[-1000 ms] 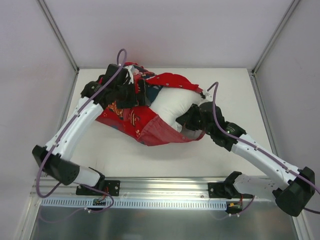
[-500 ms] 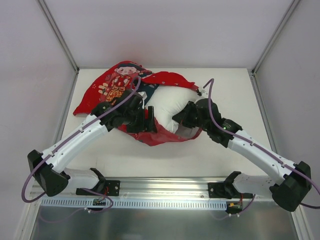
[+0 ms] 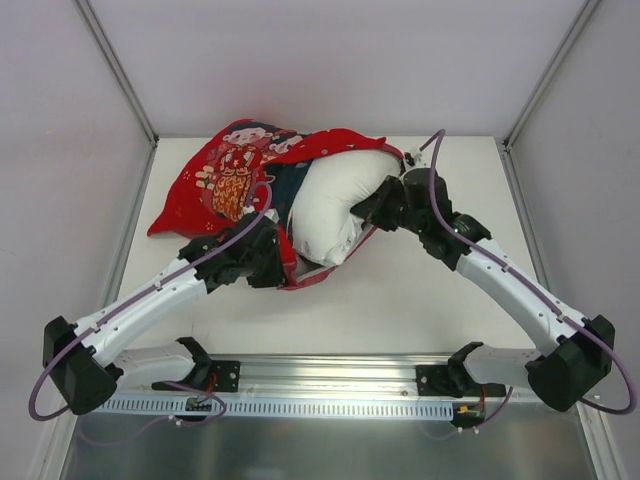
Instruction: Remove the pillowcase from the pillow
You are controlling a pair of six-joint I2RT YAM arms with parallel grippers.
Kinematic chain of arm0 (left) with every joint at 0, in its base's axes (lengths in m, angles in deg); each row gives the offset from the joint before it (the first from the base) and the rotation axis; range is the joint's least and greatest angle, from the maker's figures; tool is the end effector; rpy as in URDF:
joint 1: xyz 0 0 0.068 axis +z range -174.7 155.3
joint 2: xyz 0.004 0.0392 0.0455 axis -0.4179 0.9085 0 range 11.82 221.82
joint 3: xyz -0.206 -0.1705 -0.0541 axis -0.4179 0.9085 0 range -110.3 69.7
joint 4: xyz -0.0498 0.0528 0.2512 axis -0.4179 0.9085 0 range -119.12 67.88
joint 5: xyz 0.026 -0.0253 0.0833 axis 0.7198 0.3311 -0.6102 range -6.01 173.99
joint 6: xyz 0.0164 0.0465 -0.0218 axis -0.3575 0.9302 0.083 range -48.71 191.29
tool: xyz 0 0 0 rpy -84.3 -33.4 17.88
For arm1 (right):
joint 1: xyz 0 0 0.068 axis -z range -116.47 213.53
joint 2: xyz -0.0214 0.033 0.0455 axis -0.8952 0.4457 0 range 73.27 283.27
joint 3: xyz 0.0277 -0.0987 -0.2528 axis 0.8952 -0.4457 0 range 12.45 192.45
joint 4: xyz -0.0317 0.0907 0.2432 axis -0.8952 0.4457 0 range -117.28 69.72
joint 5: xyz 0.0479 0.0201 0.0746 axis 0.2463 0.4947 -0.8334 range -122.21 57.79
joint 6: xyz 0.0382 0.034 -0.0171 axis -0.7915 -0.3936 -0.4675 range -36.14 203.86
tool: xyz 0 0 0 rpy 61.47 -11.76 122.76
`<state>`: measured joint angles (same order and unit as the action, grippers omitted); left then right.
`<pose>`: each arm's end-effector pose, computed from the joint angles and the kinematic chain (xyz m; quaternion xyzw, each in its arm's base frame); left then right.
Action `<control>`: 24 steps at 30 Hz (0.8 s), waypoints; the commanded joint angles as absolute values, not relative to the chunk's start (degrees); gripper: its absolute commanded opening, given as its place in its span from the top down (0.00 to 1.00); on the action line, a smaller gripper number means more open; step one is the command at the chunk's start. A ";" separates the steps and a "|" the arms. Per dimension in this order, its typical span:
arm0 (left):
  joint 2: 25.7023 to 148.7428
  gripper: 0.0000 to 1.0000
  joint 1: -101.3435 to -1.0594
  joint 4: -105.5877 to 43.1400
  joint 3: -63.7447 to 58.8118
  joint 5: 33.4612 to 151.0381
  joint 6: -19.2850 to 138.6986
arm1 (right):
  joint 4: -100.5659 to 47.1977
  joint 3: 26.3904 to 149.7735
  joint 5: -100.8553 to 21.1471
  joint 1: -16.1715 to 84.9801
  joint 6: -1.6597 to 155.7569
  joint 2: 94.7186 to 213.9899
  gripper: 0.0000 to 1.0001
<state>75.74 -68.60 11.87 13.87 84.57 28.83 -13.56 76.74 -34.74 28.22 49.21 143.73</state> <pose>0.1632 -0.1574 0.2927 0.0136 0.9368 -0.2426 0.2517 0.2316 0.1659 0.3583 -0.0174 0.8183 0.3440 0.4602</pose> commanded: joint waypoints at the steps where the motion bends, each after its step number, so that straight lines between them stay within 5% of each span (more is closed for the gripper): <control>1: 77.19 1.00 -69.09 13.07 16.09 79.86 29.44 | -25.34 81.18 -36.25 31.09 45.28 139.28 0.99; 9: 86.51 1.00 -67.43 10.17 16.19 72.05 27.87 | -25.43 78.28 -40.82 35.41 43.78 134.89 0.99; 19: 79.32 0.98 -45.98 10.52 15.39 78.44 38.66 | -15.68 56.76 -43.72 37.16 47.92 117.66 0.99; 22: 78.79 0.49 -45.44 11.13 11.97 84.65 41.66 | -16.03 53.15 -47.66 37.08 48.27 117.48 0.99; 23: 78.53 0.20 -45.53 11.13 10.22 87.21 41.84 | -16.90 52.53 -48.38 36.90 48.35 117.66 0.99; 24: 78.00 0.16 -45.62 11.31 9.07 89.85 41.84 | -17.08 52.00 -49.34 36.81 48.70 117.92 0.99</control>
<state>79.41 -46.24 8.68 13.26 84.09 36.98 -10.88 51.82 -46.96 35.94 47.55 119.03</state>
